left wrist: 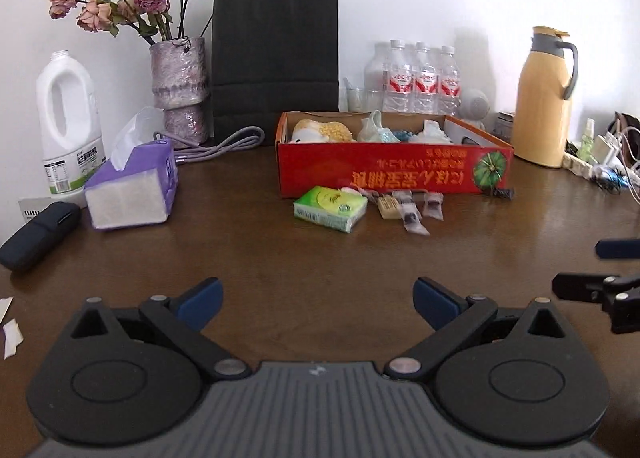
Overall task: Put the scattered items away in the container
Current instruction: 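Move both tools back from the box toward the remaining items, then grasp the green tissue pack with the left tool while the right tool grasps a clear wrapped candy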
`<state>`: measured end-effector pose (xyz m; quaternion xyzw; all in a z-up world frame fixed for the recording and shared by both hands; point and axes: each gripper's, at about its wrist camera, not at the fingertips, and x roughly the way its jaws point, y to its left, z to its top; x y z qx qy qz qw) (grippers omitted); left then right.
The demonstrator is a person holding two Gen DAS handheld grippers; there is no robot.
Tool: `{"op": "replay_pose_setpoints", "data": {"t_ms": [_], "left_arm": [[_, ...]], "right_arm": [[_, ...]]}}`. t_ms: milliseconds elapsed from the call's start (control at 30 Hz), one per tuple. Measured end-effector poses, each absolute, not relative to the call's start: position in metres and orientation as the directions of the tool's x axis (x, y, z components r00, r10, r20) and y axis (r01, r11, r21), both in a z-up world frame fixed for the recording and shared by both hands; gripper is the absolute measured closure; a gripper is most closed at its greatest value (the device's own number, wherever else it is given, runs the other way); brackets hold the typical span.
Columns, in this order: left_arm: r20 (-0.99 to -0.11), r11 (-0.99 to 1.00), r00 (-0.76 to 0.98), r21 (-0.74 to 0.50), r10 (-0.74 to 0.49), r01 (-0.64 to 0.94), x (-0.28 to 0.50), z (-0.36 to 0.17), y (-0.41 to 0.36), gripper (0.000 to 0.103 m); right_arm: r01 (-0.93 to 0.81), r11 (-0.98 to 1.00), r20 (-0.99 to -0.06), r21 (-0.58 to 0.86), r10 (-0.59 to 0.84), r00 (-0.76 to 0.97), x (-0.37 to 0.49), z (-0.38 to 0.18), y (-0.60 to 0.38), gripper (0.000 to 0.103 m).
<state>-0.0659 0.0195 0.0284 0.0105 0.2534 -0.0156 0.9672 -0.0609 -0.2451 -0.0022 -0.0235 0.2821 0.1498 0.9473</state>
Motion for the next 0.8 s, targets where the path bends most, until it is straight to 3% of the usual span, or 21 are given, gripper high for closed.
{"op": "replay_pose_setpoints", "data": {"t_ms": [300,433,700,800], "left_arm": [[-0.506,0.994,0.860,0.042,-0.064,0.098,-0.018,0.024,0.015,0.000],[-0.511,0.985,0.857,0.109,-0.063,0.137,0.028,0.025,0.015,0.001],[-0.582,0.958,0.802,0.132,-0.132,0.253,0.102,0.018,0.031,0.003],[-0.605,0.951,0.779,0.109,-0.167,0.288,0.117,0.013,0.033,0.007]], "right_arm": [[-0.354,0.933,-0.559,0.067,0.329,0.761,-0.015,-0.002,-0.213,0.029],[-0.380,0.922,-0.578,0.073,0.350,0.737,0.028,-0.005,-0.192,0.044],[-0.400,0.912,-0.623,0.094,0.367,0.691,0.087,-0.012,-0.173,0.051],[-0.427,0.900,-0.622,0.093,0.387,0.681,0.090,-0.014,-0.167,0.062]]}}
